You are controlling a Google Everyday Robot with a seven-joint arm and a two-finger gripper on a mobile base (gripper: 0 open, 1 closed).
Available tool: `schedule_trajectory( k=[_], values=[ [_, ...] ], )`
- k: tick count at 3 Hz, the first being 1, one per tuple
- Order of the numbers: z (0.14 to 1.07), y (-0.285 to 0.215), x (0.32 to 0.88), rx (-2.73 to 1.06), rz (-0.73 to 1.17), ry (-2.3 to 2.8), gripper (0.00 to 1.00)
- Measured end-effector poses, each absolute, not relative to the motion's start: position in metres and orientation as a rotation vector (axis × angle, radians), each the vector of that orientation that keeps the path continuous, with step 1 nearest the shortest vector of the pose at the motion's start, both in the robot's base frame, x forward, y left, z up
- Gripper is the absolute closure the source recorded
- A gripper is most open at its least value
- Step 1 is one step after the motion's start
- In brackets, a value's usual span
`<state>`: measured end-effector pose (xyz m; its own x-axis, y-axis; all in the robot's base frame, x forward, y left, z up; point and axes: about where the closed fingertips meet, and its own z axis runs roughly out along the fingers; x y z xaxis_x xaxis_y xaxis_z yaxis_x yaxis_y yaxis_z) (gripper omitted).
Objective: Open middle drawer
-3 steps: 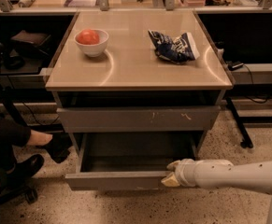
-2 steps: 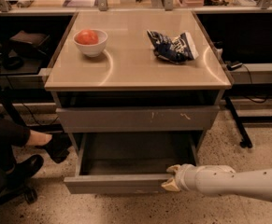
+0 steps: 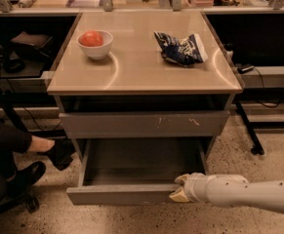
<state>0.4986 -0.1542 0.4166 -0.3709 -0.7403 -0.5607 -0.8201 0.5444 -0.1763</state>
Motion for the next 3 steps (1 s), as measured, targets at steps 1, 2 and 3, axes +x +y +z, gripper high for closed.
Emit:
schedule_trajectory(
  k=[1,2,3],
  values=[
    [0.4182,-0.1541,0.4982,-1.254,0.176,2.188,1.0],
    [0.4175,-0.1561,0.4903,-1.244,0.181,2.179,1.0],
    [0.419,-0.1559,0.4901,-1.244,0.181,2.179,1.0]
  ],
)
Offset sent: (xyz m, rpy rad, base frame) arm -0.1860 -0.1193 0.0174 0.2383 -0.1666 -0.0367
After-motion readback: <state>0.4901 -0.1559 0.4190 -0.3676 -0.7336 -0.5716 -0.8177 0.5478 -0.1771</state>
